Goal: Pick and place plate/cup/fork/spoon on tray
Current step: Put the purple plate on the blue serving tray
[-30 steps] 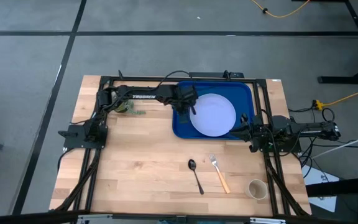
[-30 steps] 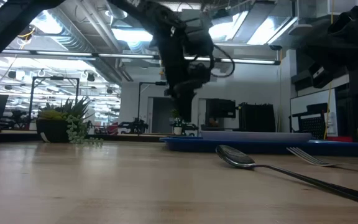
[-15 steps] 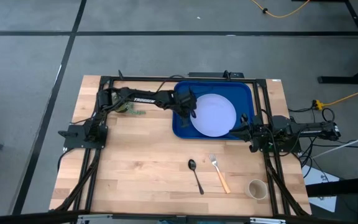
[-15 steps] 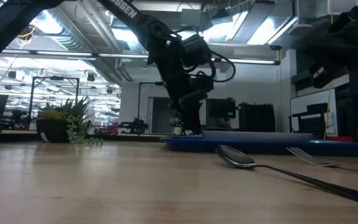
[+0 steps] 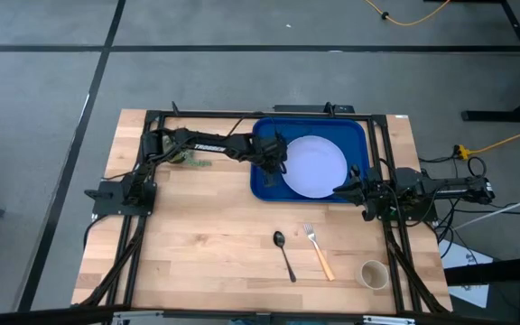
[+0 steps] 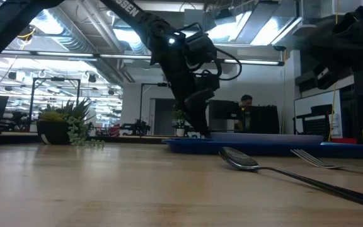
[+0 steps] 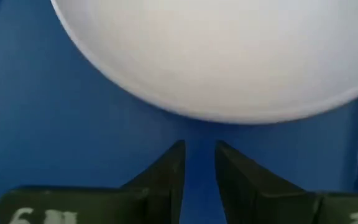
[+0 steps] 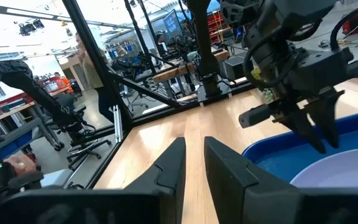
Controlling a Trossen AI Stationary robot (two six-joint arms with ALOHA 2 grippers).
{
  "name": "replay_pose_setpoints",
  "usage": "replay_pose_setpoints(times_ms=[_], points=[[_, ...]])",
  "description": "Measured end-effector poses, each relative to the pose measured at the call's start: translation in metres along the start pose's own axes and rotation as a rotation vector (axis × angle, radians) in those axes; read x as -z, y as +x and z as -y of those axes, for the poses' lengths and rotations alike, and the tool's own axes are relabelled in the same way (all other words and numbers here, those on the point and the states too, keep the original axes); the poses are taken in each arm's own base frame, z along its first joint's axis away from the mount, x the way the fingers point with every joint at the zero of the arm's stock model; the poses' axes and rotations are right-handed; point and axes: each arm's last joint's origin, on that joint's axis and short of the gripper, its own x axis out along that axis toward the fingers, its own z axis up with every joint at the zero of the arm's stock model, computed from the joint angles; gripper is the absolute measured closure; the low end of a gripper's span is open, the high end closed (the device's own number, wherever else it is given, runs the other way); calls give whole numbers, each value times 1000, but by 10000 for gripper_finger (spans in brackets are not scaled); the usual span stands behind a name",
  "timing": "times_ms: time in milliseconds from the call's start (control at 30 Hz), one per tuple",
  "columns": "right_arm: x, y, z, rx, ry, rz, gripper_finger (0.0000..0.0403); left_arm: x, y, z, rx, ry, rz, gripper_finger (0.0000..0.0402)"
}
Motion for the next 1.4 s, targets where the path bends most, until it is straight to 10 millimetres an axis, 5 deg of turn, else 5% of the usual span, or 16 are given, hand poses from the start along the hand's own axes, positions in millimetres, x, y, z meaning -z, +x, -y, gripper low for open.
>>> replay_pose_setpoints(times_ms=[200,400,767,1100,1267,1400], points=[[0,0,0,2,-1,-4,338,7,-23,-6,20,-42,-112,322],[5,1,-2,-92,80,-88,338,3,-38,23,267,23,-84,322],[8,10,-1,-95,-91,-133,338,17,-50,30,102,85,-237,322],[-24,27,-7,108,-361,-192,338,21,-125,22,99,202,-256,322],[-7,34,5,340,-341,-502,338,46,-154,20,104,186,-222,322],[3,42,8,349,-309,-621,338,76,-163,19,102,138,-135,322]])
